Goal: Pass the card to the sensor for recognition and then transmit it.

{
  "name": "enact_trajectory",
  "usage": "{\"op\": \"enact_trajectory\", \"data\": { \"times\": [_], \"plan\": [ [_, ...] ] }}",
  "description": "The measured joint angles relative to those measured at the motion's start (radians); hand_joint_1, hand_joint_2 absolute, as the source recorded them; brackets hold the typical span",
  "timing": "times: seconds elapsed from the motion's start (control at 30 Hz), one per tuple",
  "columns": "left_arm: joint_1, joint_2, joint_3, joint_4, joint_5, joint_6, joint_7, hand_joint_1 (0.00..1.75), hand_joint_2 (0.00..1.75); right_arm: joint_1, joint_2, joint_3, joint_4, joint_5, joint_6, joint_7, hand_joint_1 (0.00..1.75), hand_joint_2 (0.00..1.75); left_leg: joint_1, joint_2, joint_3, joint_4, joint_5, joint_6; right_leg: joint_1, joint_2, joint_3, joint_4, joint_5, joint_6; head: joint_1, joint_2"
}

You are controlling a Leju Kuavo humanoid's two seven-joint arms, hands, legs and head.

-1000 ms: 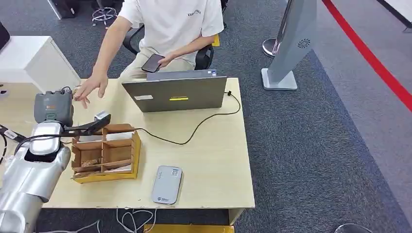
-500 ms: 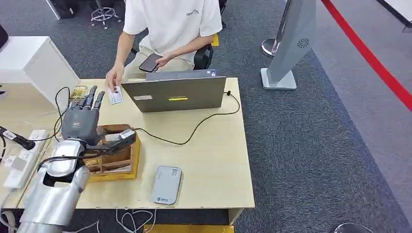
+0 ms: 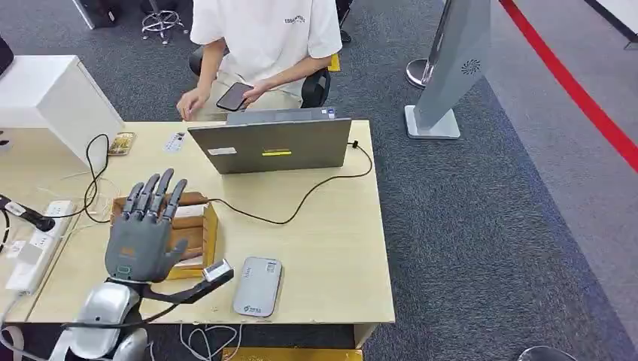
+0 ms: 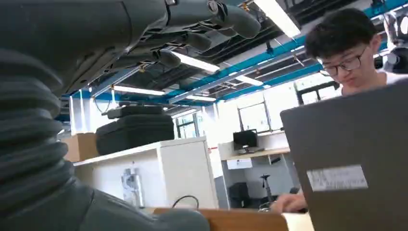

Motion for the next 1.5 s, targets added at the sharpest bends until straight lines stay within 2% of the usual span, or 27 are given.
{"op": "enact_trajectory", "data": {
  "times": [0.07,0.13,0.3,0.5,0.73,1.0,1.2,1.5],
  "plan": [
    [0.055,0.030,-0.004,-0.026,0.026,-0.053,0.013,0.00,1.75,0.003,0.000,-0.008,0.000,-0.011,-0.001,0.006,0.00,1.75,0.000,0.000,0.000,0.000,0.000,0.000,0.000,0.000,0.000,0.000,0.000,0.000,0.000,0.000],
    [0.101,0.060,-0.003,-0.026,0.051,-0.079,0.013,0.00,1.75,0.003,0.001,-0.010,0.000,-0.018,-0.002,0.011,0.00,1.75,0.000,0.000,0.001,0.000,0.000,0.000,0.000,0.000,0.000,0.000,-0.001,-0.001,0.000,0.000],
    [0.189,0.116,0.001,-0.025,0.065,-0.082,0.010,0.00,1.75,0.004,0.003,-0.018,0.002,-0.032,-0.004,0.011,0.00,1.75,0.001,-0.001,0.001,-0.001,0.001,-0.001,0.001,-0.001,0.001,0.000,-0.001,-0.001,-0.001,0.000],
    [0.215,0.136,0.005,-0.025,0.056,-0.087,0.014,0.00,1.75,0.004,0.005,-0.019,0.003,-0.034,-0.008,0.009,0.00,1.75,0.001,-0.001,0.000,0.000,0.001,-0.001,0.001,-0.001,0.001,0.000,-0.001,-0.001,-0.001,0.000],
    [0.232,0.137,0.032,-0.025,0.028,-0.084,0.045,0.00,1.75,0.004,0.006,-0.024,0.003,-0.035,-0.012,0.001,0.00,1.75,0.001,-0.001,0.000,0.000,0.001,-0.001,0.001,-0.002,0.001,0.000,-0.001,-0.001,-0.001,0.000],
    [0.247,0.124,0.113,-0.022,-0.061,-0.018,0.102,0.00,1.75,0.004,0.008,-0.024,0.004,-0.035,-0.017,0.006,0.00,1.75,0.002,-0.002,0.001,-0.001,0.001,-0.001,0.001,-0.002,0.001,0.000,-0.001,-0.001,-0.002,0.000],
    [0.252,0.107,0.171,-0.012,-0.072,0.005,0.108,0.00,1.75,0.004,0.009,-0.024,0.004,-0.035,-0.018,0.008,0.00,1.75,0.001,-0.002,0.001,0.000,0.001,-0.001,0.001,-0.002,0.001,0.000,-0.001,-0.001,-0.001,0.000],
    [0.252,0.089,0.213,0.010,-0.074,0.014,0.113,0.00,1.75,0.003,0.009,-0.024,0.004,-0.034,-0.018,0.011,0.00,1.75,0.002,-0.002,0.001,0.000,0.001,-0.001,0.001,-0.002,0.001,0.000,-0.001,-0.001,-0.001,0.000]
  ]
}}
